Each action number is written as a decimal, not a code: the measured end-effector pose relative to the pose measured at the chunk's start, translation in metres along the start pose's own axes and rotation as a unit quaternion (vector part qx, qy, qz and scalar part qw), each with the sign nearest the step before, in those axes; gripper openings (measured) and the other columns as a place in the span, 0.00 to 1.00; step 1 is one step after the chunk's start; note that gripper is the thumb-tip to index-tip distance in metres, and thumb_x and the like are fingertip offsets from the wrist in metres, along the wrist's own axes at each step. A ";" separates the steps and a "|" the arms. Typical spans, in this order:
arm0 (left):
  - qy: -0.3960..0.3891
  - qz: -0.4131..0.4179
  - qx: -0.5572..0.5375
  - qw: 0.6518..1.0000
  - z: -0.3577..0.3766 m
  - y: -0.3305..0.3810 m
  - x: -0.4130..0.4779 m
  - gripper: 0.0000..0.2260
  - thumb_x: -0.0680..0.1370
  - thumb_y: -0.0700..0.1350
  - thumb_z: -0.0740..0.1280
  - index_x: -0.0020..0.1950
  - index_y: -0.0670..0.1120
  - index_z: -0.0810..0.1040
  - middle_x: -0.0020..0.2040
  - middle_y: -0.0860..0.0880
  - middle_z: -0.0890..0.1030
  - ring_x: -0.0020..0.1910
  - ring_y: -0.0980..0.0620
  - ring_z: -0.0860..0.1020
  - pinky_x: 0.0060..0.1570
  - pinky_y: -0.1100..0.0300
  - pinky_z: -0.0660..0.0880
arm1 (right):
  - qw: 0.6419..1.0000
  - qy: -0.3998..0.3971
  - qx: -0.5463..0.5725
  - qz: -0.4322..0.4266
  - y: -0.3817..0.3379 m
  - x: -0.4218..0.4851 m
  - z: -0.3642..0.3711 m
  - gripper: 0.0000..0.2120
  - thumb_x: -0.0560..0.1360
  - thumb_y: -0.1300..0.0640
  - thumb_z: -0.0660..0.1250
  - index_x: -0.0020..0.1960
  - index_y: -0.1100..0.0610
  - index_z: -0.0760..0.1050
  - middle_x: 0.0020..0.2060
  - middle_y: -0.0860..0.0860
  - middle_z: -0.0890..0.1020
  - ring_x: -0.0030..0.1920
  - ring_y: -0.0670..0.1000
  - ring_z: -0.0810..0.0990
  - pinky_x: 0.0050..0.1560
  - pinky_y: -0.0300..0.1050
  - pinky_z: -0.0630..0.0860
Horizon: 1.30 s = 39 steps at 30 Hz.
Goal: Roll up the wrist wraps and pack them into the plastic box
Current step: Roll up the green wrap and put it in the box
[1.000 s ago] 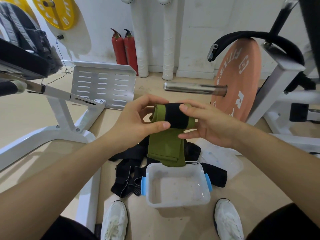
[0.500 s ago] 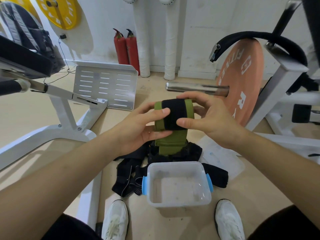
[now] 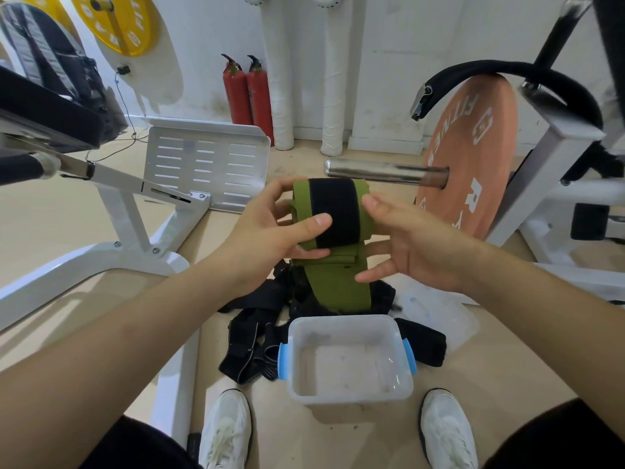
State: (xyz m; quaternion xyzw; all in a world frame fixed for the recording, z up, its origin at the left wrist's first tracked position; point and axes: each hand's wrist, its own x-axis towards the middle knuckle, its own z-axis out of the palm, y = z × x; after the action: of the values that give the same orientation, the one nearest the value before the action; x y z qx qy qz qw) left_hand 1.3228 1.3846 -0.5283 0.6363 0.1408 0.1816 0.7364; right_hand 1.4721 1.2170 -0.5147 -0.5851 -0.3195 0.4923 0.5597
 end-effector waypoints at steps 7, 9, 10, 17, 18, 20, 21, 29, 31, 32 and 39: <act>-0.028 0.051 0.130 0.990 0.000 -0.002 -0.002 0.28 0.72 0.42 0.76 0.69 0.50 0.70 0.65 0.47 0.77 0.62 0.49 0.81 0.45 0.50 0.84 | 0.996 0.036 0.078 0.008 0.005 0.001 0.009 0.17 0.79 0.48 0.67 0.66 0.50 0.78 0.62 0.54 0.83 0.57 0.56 0.85 0.47 0.47 0.83; -0.023 0.037 0.128 0.991 0.001 -0.002 -0.002 0.29 0.69 0.43 0.77 0.68 0.51 0.72 0.65 0.48 0.78 0.61 0.50 0.82 0.45 0.51 0.84 | 0.994 0.044 0.094 -0.011 0.007 0.003 0.008 0.18 0.78 0.52 0.69 0.66 0.53 0.78 0.64 0.54 0.82 0.58 0.56 0.85 0.49 0.46 0.83; -0.020 0.017 0.113 0.993 0.002 -0.002 -0.003 0.29 0.68 0.44 0.77 0.68 0.51 0.73 0.65 0.48 0.79 0.61 0.50 0.83 0.46 0.51 0.84 | 0.994 0.046 0.096 -0.025 0.007 0.004 0.007 0.19 0.77 0.54 0.69 0.67 0.55 0.78 0.64 0.54 0.82 0.59 0.55 0.85 0.50 0.46 0.83; -0.020 -0.173 -0.072 0.982 0.006 0.008 -0.004 0.20 0.74 0.54 0.72 0.63 0.50 0.83 0.63 0.45 0.83 0.60 0.47 0.84 0.52 0.48 0.83 | 0.986 0.055 -0.045 -0.154 0.013 0.007 -0.002 0.26 0.69 0.60 0.75 0.66 0.58 0.76 0.62 0.62 0.80 0.58 0.60 0.84 0.55 0.57 0.83; -0.015 -0.186 -0.081 0.979 0.006 0.009 -0.004 0.20 0.74 0.55 0.72 0.63 0.49 0.83 0.64 0.45 0.83 0.60 0.45 0.84 0.51 0.48 0.83 | 0.981 0.058 -0.075 -0.169 0.014 0.007 -0.003 0.26 0.69 0.61 0.75 0.66 0.58 0.76 0.61 0.62 0.80 0.58 0.61 0.84 0.55 0.56 0.83; -0.011 -0.213 -0.089 0.973 0.004 0.009 -0.004 0.23 0.73 0.55 0.74 0.66 0.48 0.82 0.65 0.44 0.82 0.60 0.44 0.84 0.49 0.49 0.83 | 0.969 0.065 -0.139 -0.194 0.014 0.006 -0.003 0.26 0.69 0.61 0.77 0.66 0.59 0.76 0.59 0.61 0.81 0.59 0.61 0.82 0.60 0.55 0.81; -0.012 -0.222 -0.090 0.971 0.003 0.009 -0.004 0.24 0.72 0.54 0.74 0.66 0.48 0.81 0.63 0.44 0.82 0.58 0.46 0.84 0.47 0.51 0.83 | 0.965 0.065 -0.159 -0.198 0.014 0.005 -0.003 0.27 0.68 0.60 0.77 0.66 0.59 0.76 0.59 0.60 0.81 0.60 0.59 0.81 0.63 0.54 0.79; -0.019 -0.140 -0.042 0.989 0.002 0.008 -0.003 0.26 0.70 0.47 0.75 0.67 0.42 0.78 0.53 0.47 0.84 0.51 0.50 0.85 0.44 0.56 0.83 | 0.998 0.017 -0.045 -0.047 0.007 0.004 0.001 0.26 0.72 0.48 0.70 0.70 0.50 0.74 0.64 0.61 0.78 0.60 0.61 0.83 0.46 0.52 0.84; -0.010 -0.096 -0.016 0.995 0.001 0.003 -0.002 0.28 0.69 0.42 0.80 0.67 0.43 0.77 0.58 0.44 0.81 0.53 0.47 0.85 0.45 0.52 0.83 | 1.000 0.016 -0.003 -0.007 0.006 0.003 0.003 0.26 0.73 0.43 0.67 0.68 0.51 0.76 0.64 0.62 0.79 0.59 0.61 0.84 0.46 0.51 0.83; -0.004 -0.075 0.000 0.997 0.000 0.000 -0.002 0.28 0.68 0.40 0.81 0.66 0.45 0.77 0.61 0.43 0.80 0.55 0.44 0.85 0.46 0.51 0.84 | 1.000 0.022 0.018 0.010 0.006 0.003 0.004 0.26 0.73 0.41 0.66 0.67 0.52 0.77 0.62 0.62 0.80 0.58 0.60 0.84 0.46 0.51 0.83; -0.015 -0.011 0.123 0.992 0.003 0.000 -0.005 0.32 0.65 0.45 0.79 0.67 0.52 0.75 0.65 0.46 0.77 0.54 0.48 0.85 0.45 0.54 0.84 | 0.996 0.040 0.077 -0.009 0.012 0.007 0.002 0.21 0.76 0.55 0.71 0.68 0.54 0.75 0.56 0.52 0.83 0.51 0.55 0.86 0.39 0.46 0.83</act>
State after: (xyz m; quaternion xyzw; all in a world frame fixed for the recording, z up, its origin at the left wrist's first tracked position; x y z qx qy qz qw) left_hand 1.3200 1.3799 -0.5280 0.7229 0.1583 0.1452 0.6567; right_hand 1.4701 1.2219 -0.5280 -0.5566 -0.2630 0.4866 0.6198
